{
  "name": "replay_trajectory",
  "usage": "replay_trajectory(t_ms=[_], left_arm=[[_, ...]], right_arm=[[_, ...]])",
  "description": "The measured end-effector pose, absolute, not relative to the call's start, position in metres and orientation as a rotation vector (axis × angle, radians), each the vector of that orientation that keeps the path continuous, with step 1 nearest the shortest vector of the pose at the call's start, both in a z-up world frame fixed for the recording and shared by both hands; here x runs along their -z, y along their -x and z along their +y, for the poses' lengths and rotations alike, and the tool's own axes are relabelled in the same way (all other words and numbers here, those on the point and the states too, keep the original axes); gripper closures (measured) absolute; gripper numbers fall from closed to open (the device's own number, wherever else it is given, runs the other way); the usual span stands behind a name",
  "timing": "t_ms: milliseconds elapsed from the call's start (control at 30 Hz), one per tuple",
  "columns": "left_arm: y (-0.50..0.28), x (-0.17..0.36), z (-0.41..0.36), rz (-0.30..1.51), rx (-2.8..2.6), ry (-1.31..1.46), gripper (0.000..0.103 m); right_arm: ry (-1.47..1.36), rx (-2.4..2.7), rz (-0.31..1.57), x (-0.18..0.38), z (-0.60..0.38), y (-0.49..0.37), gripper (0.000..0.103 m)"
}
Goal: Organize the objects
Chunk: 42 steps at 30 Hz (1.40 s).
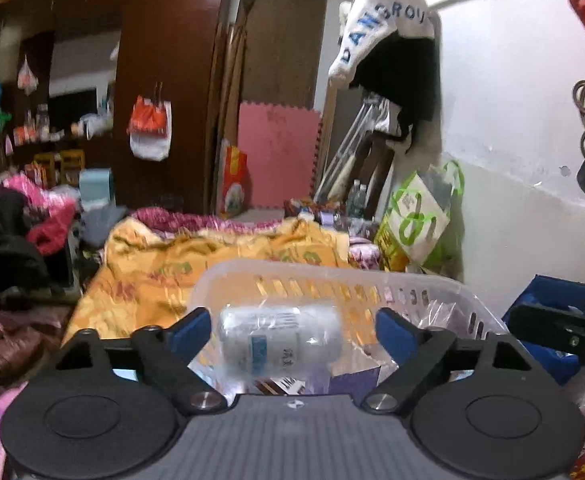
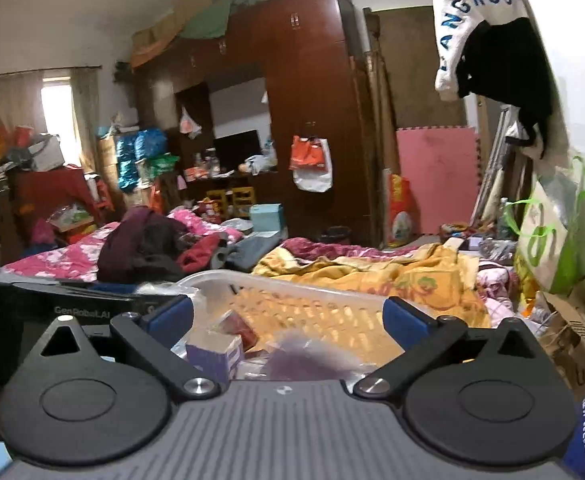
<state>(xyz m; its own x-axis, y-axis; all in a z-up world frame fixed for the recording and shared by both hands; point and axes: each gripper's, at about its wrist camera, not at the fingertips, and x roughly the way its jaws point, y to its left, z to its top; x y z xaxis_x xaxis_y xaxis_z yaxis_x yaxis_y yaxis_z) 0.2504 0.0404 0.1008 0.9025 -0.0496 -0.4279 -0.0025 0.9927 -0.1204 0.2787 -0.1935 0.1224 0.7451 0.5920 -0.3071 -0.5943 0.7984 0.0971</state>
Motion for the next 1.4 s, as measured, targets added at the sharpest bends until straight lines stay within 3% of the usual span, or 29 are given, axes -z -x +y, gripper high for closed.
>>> replay_trajectory(t_ms=[67,333,500,633,900,1400], left_arm=[[-0.240,-0.109,0.041,0.399,0.016,0.124,0.002],[-0.207,-0.139,0.029,0.282,0.015,0.023,0.000],[-0.195,-0.131,0.024,0.331,-0.001,-0.041,0.000],[-0.195,-0.124,0.028,0.415,0.057,0.018,0.000],[-0.198,-0.110,0.023,0.510,0.031,0.037,0.000],[-0.192,-0.103,0.005,0.509,0.030,-0.022,0.000]], right_arm=[[0.063,-0.608,0.316,-0.128,-0.191,-0.268,0.000],[0.118,-0.449,0.225,-0.135,-0.185,-0.236,0.000],[0.087,-0.316,0.226,-0.138,-0.195,-0.224,0.000],[0.042,-0.467,0.416,-0.141,-0.205,-0.235,0.000],[0.096,-0.466,0.499,-0.134,-0.200,-0.242,0.000],[0.084,-0.449,0.512,-0.121,-0.209,-0.239,0.000]])
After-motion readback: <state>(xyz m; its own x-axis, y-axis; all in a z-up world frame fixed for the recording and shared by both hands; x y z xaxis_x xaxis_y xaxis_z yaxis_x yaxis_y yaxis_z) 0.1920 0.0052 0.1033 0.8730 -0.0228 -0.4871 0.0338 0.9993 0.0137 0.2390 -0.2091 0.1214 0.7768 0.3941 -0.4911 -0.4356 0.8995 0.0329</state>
